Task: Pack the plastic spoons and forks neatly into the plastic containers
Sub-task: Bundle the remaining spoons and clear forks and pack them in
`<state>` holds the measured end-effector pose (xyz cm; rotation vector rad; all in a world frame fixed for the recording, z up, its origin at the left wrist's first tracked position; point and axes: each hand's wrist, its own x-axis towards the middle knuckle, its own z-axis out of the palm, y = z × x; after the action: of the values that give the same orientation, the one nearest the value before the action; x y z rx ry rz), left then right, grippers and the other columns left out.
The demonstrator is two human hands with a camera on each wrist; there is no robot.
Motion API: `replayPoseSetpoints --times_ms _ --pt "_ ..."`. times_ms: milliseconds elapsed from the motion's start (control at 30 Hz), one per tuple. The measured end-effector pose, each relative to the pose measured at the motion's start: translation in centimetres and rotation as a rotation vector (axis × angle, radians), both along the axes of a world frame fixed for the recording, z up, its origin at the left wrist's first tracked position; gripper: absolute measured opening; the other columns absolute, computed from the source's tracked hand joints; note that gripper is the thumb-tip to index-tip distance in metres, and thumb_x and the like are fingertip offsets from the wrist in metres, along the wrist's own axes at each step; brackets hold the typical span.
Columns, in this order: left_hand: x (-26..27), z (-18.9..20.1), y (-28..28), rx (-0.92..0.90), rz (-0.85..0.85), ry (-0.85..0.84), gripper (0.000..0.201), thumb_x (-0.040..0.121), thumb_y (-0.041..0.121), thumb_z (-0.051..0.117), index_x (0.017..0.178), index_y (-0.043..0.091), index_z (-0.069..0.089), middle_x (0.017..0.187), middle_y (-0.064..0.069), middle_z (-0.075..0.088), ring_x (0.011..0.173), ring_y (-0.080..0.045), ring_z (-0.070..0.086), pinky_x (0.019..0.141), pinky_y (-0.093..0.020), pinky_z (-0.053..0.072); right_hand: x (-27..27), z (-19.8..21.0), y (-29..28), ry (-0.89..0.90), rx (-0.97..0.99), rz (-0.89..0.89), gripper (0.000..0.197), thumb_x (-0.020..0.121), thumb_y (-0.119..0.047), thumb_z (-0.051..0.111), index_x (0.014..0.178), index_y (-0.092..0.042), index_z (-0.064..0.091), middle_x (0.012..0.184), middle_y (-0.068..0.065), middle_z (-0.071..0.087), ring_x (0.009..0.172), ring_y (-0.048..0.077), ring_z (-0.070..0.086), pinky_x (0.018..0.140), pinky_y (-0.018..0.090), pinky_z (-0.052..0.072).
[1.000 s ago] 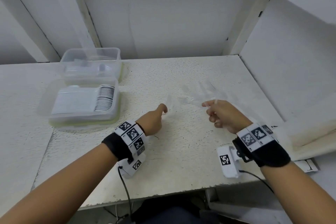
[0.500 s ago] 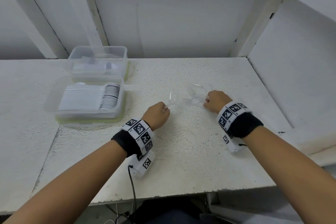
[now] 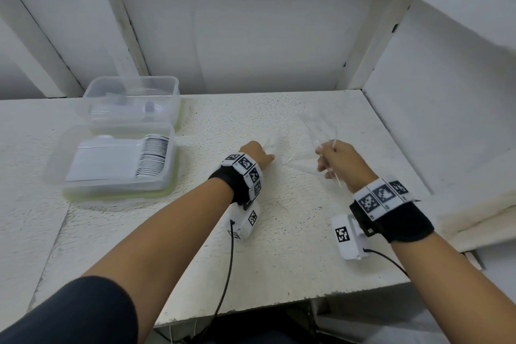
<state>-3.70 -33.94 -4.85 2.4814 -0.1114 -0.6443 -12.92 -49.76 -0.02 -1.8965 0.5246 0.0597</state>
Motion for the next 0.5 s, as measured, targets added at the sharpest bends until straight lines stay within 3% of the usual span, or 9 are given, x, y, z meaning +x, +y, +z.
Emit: replayPoseSetpoints --times_ms 67,233,367,500 --pt "0.4 0.2 0.0 -0.024 0.01 0.007 0.034 0.089 0.022 0.056 0.061 0.013 0.039 0.061 0.001 0.04 0.057 -0.013 0.041 0.047 -0.021 0.029 -0.5 -0.2 0.0 0.008 0.116 -0.02 0.018 0.097 -0.011 0.04 0.082 -0.013 0.049 0.069 0.006 0.051 0.054 0.015 0.054 0.05 0.024 0.047" --pt "0.1 2.2 2.1 -0.149 0.032 -0.164 0.033 0.087 0.017 0.051 0.06 0.016 0.032 0.061 0.002 0.037 0.057 -0.012 0.036 0.051 -0.022 0.027 -1.0 0.0 -0.1 -0.021 0.055 -0.054 0.018 0.097 -0.016 0.039 0.081 -0.018 0.047 0.066 0.001 0.044 0.044 0.011 0.034 0.037 0.016 0.027" --pt "-0.9 4.8 4.9 -0.212 0.044 -0.333 0.032 0.088 0.022 0.052 0.062 0.016 0.033 0.063 0.003 0.04 0.057 -0.01 0.036 0.052 -0.023 0.028 -0.8 1.1 1.4 -0.094 -0.003 -0.003 0.018 0.098 -0.028 0.039 0.086 -0.019 0.049 0.062 0.0 0.037 0.048 0.011 0.031 0.041 0.02 0.026" --pt "-2.5 6.4 7.6 -0.282 0.077 -0.408 0.033 0.088 0.026 0.054 0.064 0.015 0.034 0.063 0.001 0.041 0.059 -0.014 0.037 0.056 -0.028 0.03 -0.6 2.0 4.2 -0.252 -0.212 0.088 0.029 0.089 -0.047 0.053 0.091 -0.018 0.051 0.06 -0.008 0.04 0.051 0.007 0.035 0.051 0.022 0.029"
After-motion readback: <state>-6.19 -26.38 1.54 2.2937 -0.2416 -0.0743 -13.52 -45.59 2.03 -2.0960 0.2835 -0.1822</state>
